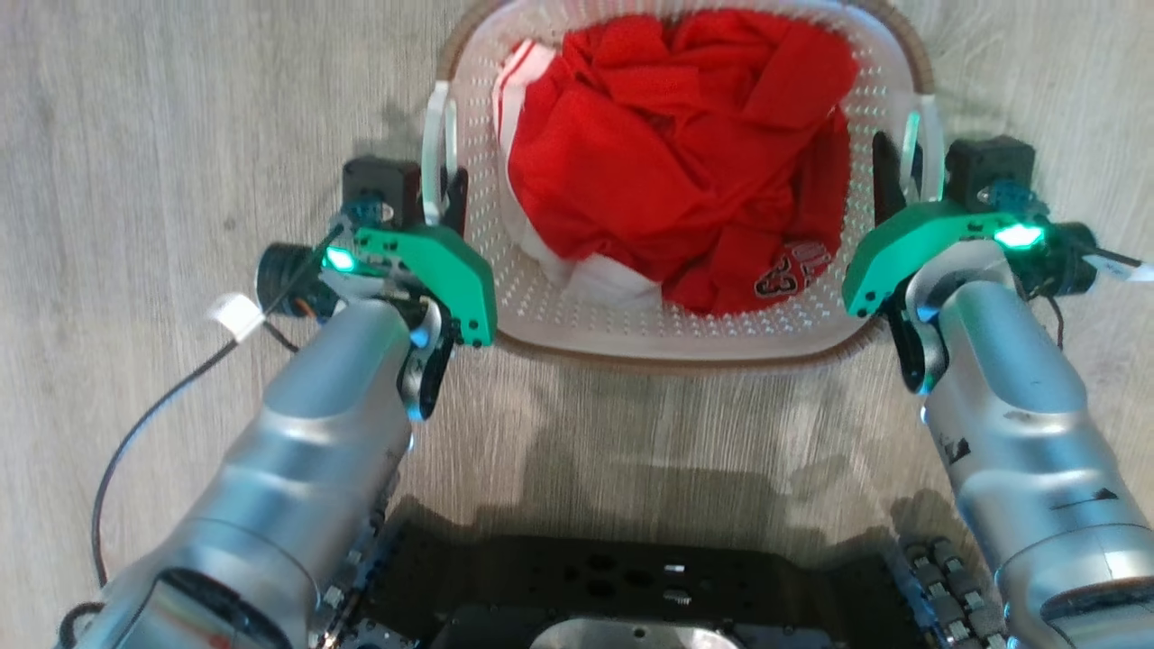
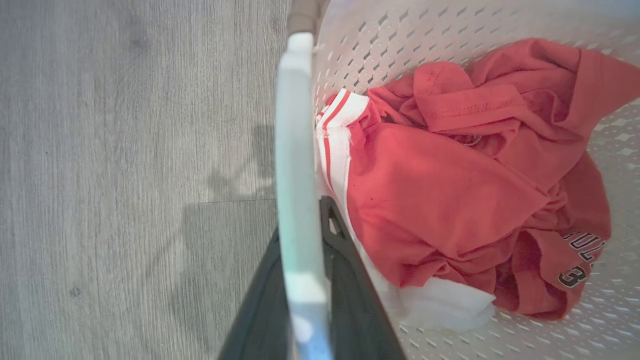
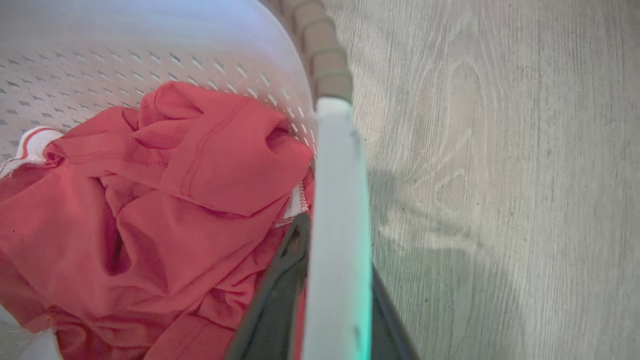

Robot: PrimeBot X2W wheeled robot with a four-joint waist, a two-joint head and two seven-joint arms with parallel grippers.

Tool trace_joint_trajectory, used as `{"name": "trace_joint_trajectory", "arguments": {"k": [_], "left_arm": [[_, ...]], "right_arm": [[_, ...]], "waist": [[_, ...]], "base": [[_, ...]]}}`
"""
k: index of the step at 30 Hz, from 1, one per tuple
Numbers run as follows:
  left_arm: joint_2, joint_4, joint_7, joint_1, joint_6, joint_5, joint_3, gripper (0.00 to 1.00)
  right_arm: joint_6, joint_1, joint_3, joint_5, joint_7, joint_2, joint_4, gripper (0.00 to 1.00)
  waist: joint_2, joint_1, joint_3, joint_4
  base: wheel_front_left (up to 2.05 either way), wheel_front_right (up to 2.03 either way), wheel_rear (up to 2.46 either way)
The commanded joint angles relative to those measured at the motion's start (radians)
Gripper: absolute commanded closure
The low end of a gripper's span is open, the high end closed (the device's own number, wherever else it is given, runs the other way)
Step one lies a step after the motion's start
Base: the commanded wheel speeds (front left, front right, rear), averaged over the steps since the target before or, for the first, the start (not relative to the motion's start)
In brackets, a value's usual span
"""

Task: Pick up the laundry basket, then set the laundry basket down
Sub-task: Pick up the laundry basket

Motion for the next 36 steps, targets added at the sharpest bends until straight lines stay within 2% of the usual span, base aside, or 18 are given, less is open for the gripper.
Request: {"name": "trace_joint_trajectory", "arguments": {"k": [1,15,24,36], "left_arm": [[0.027,-0.011,-0.009,0.029,0.006,-0.001,0.013,1.0],[0.027,0.033,-0.009,0.132,0.009,-0.069,-0.036,1.0],[0.027,0.093,-0.009,0.207,-0.004,-0.134,-0.09,1.0],[0.027,0.154,0.012,0.283,-0.019,-0.236,-0.184,1.0]], "right_arm": [[0.003,0.055,0.031,-0.003,-0.01,0.02,-0.004,1.0],[0.003,0.08,0.129,0.101,-0.011,0.02,0.163,1.0],[0.003,0.116,0.287,0.245,0.007,0.02,0.258,1.0],[0.003,0.183,0.476,0.415,0.08,0.02,0.275,1.0]], "waist": [[-0.0001,0.0,-0.016,-0.004],[-0.0001,0.0,-0.193,-0.036],[-0.0001,0.0,-0.326,-0.057],[-0.0001,0.0,-0.503,-0.068]], "base": [[0.0,0.0,0.0],[0.0,0.0,0.0],[0.0,0.0,0.0],[0.0,0.0,0.0]]}}
